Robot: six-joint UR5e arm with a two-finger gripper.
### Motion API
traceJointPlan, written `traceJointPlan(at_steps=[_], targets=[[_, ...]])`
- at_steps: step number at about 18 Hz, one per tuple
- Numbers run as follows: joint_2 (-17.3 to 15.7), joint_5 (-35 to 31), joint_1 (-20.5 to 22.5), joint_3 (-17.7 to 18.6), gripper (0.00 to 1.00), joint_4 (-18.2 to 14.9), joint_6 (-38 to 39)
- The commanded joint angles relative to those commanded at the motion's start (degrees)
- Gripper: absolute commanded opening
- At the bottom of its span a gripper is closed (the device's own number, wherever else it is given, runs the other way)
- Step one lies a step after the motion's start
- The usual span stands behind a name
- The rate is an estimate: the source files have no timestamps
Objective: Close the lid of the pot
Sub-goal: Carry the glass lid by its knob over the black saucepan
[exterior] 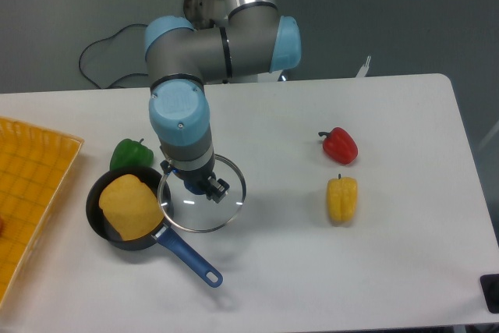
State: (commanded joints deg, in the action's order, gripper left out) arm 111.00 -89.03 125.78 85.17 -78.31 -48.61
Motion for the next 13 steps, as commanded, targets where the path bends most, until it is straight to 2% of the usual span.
traceJointPlan(at_steps=[6, 9, 13], targets=[[0.0, 0.0, -2.2, 0.2, 0.21, -0.1, 3.7], [0.0, 0.5, -3.1, 0.2, 0.21, -1.6, 5.5], [0.4, 0.8, -4.7, 0.3, 0.21, -1.3, 7.9]])
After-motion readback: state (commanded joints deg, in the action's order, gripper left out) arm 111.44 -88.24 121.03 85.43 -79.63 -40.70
